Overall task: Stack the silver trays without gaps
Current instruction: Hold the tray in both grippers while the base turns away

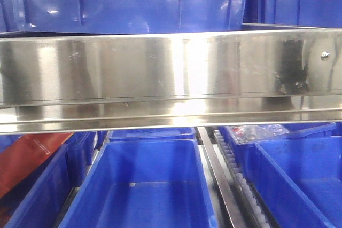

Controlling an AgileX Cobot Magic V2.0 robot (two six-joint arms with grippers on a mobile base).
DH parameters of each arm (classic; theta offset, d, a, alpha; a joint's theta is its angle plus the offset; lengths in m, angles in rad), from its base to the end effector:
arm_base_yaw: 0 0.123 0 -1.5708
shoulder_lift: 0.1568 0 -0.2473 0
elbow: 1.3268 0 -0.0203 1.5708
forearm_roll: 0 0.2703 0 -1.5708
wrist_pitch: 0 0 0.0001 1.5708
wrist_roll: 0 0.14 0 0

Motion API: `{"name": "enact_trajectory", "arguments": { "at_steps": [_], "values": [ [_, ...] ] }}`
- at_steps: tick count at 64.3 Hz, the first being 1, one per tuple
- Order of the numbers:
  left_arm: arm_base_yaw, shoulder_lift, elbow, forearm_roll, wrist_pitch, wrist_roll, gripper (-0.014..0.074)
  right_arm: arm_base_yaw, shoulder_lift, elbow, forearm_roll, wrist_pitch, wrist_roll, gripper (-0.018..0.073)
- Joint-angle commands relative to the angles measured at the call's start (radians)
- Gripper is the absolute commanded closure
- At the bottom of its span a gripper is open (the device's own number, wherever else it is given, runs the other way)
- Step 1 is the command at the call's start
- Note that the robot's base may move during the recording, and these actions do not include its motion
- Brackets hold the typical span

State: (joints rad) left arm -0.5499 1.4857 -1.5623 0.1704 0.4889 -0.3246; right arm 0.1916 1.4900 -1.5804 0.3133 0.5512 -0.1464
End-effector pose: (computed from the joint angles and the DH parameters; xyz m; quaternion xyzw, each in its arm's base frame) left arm 0.3584 -0.2066 0.3899 0.1284 0.7999 -0.1770 0.5589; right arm 0.3991 0.1005 0.3896 -0.0744 0.8151 0.1549 0.5532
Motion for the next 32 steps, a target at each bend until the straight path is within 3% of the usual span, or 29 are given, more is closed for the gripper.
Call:
{"name": "enact_trajectory", "arguments": {
  "at_steps": [1, 32],
  "values": [
    [-0.003, -0.017, -0.010, 0.001, -0.044, 0.006, 0.0616, 0.002, -0.015, -0.005, -0.012, -0.048, -0.014, 0.0638],
    [-0.003, -0.017, -0.010, 0.001, -0.044, 0.006, 0.0616, 0.002, -0.015, -0.005, -0.012, -0.048, -0.014, 0.0638]
  ]
}}
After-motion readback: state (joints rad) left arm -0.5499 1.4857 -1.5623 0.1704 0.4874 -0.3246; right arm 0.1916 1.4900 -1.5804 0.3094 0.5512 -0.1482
